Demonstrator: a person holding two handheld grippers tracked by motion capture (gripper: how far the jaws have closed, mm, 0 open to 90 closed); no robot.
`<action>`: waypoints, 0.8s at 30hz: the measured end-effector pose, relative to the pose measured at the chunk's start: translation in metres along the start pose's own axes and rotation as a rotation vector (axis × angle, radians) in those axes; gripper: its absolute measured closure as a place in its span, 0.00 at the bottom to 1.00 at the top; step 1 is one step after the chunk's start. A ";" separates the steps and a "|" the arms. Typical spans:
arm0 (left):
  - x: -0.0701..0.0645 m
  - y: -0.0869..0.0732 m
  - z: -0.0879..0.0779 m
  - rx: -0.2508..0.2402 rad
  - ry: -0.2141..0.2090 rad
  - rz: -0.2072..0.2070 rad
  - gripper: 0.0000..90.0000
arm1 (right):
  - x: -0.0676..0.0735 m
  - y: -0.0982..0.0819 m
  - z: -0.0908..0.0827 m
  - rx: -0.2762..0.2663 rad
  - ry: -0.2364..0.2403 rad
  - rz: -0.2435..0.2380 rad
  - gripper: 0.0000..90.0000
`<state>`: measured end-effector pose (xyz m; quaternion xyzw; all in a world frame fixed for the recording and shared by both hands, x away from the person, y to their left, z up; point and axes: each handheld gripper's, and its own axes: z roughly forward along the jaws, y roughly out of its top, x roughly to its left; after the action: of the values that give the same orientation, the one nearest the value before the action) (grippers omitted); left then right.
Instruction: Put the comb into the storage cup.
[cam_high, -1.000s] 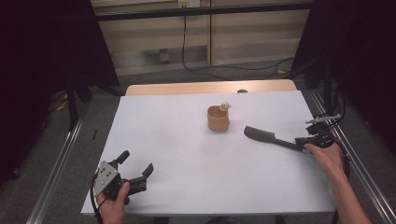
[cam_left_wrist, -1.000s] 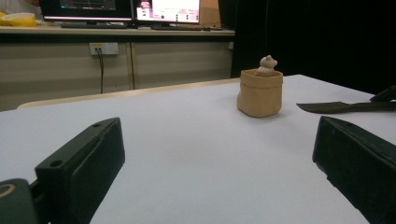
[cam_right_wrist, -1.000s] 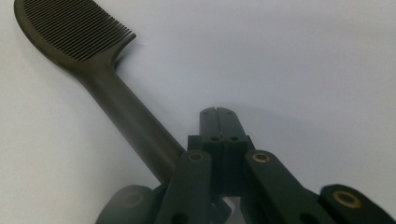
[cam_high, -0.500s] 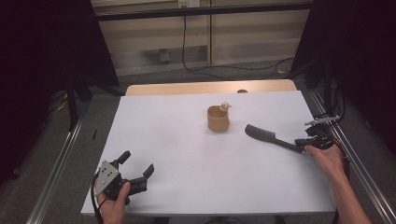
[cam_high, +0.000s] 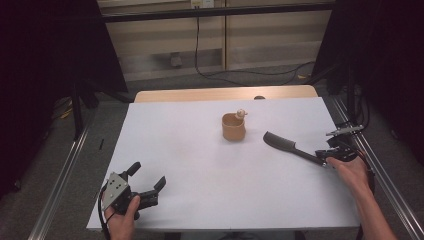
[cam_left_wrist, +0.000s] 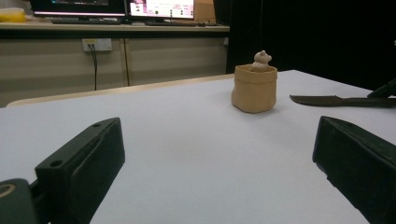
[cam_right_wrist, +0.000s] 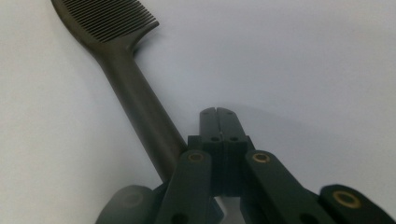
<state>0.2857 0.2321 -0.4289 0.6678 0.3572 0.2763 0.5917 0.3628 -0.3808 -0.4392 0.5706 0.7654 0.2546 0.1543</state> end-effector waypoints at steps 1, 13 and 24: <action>0.000 0.000 0.000 0.000 0.004 0.003 0.03 | 0.000 0.000 0.000 0.000 0.000 0.000 1.00; 0.000 0.000 0.000 0.004 -0.003 0.005 0.03 | 0.001 -0.002 -0.002 0.004 0.019 0.012 1.00; 0.000 0.000 0.000 0.003 -0.009 0.003 0.03 | 0.001 -0.003 -0.002 -0.014 0.004 -0.002 1.00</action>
<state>0.2856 0.2321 -0.4288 0.6705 0.3541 0.2735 0.5918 0.3590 -0.3812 -0.4390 0.5682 0.7644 0.2611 0.1571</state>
